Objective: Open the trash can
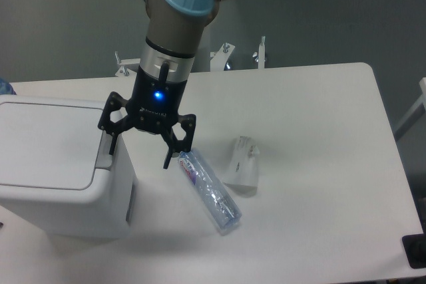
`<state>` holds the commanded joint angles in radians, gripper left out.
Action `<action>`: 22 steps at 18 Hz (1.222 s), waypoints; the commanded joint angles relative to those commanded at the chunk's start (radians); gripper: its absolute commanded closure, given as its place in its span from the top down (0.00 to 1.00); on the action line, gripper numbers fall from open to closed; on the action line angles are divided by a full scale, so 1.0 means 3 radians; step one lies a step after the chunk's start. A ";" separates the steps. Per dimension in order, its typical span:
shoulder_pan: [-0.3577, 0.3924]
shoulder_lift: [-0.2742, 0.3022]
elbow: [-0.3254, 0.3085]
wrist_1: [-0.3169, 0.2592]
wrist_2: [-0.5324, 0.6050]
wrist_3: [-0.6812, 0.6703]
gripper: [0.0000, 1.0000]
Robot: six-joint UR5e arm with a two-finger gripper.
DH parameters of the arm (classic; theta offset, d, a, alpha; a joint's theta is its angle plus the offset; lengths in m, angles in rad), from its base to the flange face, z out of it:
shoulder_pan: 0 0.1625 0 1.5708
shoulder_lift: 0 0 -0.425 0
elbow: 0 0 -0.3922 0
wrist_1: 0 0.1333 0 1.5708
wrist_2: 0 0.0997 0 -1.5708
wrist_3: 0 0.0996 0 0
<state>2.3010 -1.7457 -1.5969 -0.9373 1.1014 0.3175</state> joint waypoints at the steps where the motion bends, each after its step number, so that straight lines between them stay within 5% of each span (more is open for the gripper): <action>1: 0.0000 0.0000 0.0000 0.0000 0.0000 0.0000 1.00; 13: 0.0020 0.0010 0.0138 -0.0020 0.0000 0.0005 1.00; 22: 0.0756 -0.0174 0.0092 0.0205 0.0010 0.0495 1.00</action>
<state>2.5278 -1.7977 -1.5692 -0.8759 1.1045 0.4659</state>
